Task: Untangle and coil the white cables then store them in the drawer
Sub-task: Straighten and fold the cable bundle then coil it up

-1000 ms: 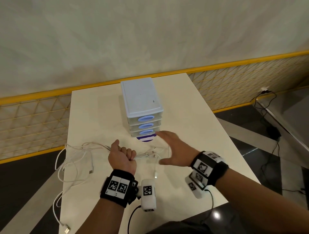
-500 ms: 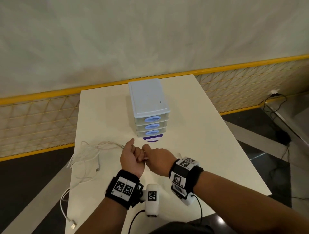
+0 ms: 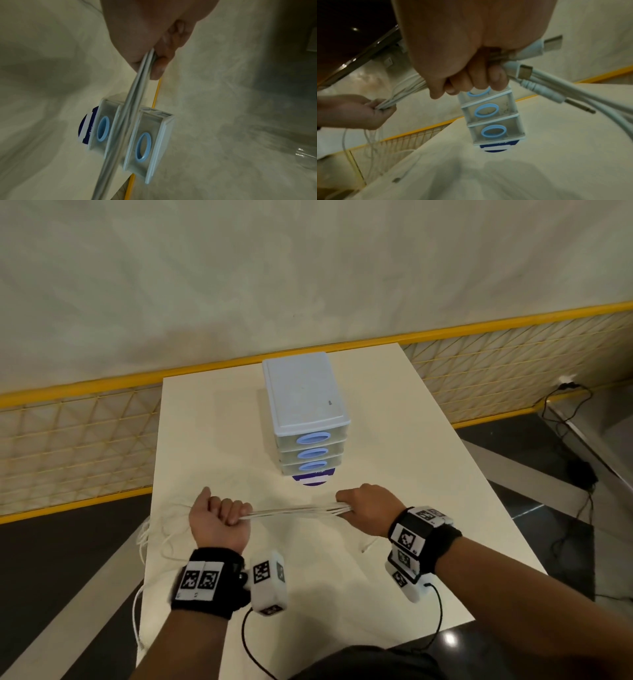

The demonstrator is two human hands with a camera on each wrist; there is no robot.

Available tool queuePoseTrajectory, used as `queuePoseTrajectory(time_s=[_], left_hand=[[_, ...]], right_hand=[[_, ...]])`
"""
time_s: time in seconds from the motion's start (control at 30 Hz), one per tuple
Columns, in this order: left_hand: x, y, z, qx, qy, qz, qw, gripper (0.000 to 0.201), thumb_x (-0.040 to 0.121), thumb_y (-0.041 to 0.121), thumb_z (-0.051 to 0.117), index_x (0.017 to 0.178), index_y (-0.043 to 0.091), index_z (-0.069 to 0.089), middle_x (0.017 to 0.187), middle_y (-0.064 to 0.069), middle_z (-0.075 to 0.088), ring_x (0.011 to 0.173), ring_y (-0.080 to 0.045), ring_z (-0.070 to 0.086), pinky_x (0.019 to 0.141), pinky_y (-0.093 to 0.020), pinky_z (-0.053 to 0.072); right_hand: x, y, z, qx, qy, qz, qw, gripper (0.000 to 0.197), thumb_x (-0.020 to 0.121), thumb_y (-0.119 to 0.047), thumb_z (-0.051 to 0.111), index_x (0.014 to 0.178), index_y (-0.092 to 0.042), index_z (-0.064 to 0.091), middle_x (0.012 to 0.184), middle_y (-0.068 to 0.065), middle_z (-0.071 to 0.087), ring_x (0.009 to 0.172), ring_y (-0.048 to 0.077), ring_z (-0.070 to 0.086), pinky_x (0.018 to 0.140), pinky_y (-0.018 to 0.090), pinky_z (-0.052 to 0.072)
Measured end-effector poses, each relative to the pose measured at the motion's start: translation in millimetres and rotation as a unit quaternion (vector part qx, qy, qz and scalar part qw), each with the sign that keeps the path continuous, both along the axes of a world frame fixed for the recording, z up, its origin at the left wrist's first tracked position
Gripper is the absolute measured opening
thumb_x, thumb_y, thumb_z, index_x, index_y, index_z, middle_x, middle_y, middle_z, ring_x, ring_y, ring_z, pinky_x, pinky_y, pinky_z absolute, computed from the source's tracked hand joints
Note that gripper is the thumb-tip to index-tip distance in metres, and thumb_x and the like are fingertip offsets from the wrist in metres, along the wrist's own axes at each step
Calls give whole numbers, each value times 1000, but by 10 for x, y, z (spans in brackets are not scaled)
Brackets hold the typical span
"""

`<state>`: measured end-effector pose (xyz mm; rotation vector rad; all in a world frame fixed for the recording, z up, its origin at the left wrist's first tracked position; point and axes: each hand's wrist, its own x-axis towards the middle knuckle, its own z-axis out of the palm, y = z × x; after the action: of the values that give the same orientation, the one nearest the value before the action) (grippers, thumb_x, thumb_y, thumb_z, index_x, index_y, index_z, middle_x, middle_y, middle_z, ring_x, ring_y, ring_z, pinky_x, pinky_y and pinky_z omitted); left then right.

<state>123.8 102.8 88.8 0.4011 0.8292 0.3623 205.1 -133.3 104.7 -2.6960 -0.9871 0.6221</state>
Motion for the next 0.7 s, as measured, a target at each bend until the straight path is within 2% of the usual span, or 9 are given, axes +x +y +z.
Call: queuePoseTrajectory(time_s=[0.27,0.37,0.43,0.5,0.53,0.57,0.6,0.63,0.7], left_hand=[[95,-134,-18,17,10,-6,1000,57,95,27,36,40,23,21,36,6,13,30,-12,13,40,-20,11],[113,-196,11,39,13,-3,999,54,93,26,39,42,23,22,37,7,13,31,-12,13,39,-20,11],[127,-238,28,43,13,4,999,52,92,25,40,43,23,21,38,7,14,32,-13,12,39,-20,11],[141,-299,33,45,16,12,999,52,91,24,41,43,23,21,38,7,14,33,-13,12,39,-21,12],[145,-340,37,46,16,15,999,52,91,24,41,43,23,21,38,7,14,33,-13,12,39,-21,12],[145,-388,44,49,16,19,998,52,91,23,41,43,23,21,38,7,14,33,-13,12,39,-21,12],[150,-438,47,53,16,21,998,52,91,23,41,43,23,22,38,7,14,33,-13,12,39,-21,12],[156,-488,55,60,15,24,998,51,91,23,41,43,23,22,38,7,14,34,-13,12,39,-21,13],[178,-568,85,77,16,34,996,51,92,22,41,44,23,24,38,7,15,34,-13,12,39,-20,13]], right_hand=[[7,-187,-79,-8,31,-29,999,24,93,-38,48,91,-15,56,88,10,66,82,33,56,64,29,30],[-9,-222,-156,34,122,-67,990,30,87,-37,60,64,-23,48,63,-3,52,64,19,44,56,24,30],[-6,-277,-172,67,197,-107,972,33,79,-32,71,60,-27,45,59,-7,43,56,9,40,55,18,29],[6,-351,-123,93,256,-135,953,25,72,-28,78,82,-34,56,73,-10,52,67,5,49,69,19,37],[12,-387,-100,97,270,-135,949,42,71,-28,79,104,-39,55,92,-10,58,85,6,54,85,22,39],[15,-404,-74,93,270,-116,951,65,70,-30,80,124,-41,44,117,-9,55,110,7,49,104,28,32],[14,-385,-40,84,261,-88,958,82,70,-33,79,137,-41,30,139,-9,42,130,7,33,116,33,15],[10,-338,12,81,252,-49,963,93,71,-34,78,143,-40,18,151,-8,27,142,7,14,119,37,-2],[23,-200,141,74,243,30,967,102,73,-27,76,146,-39,5,158,-8,8,145,8,-7,115,39,-15]])
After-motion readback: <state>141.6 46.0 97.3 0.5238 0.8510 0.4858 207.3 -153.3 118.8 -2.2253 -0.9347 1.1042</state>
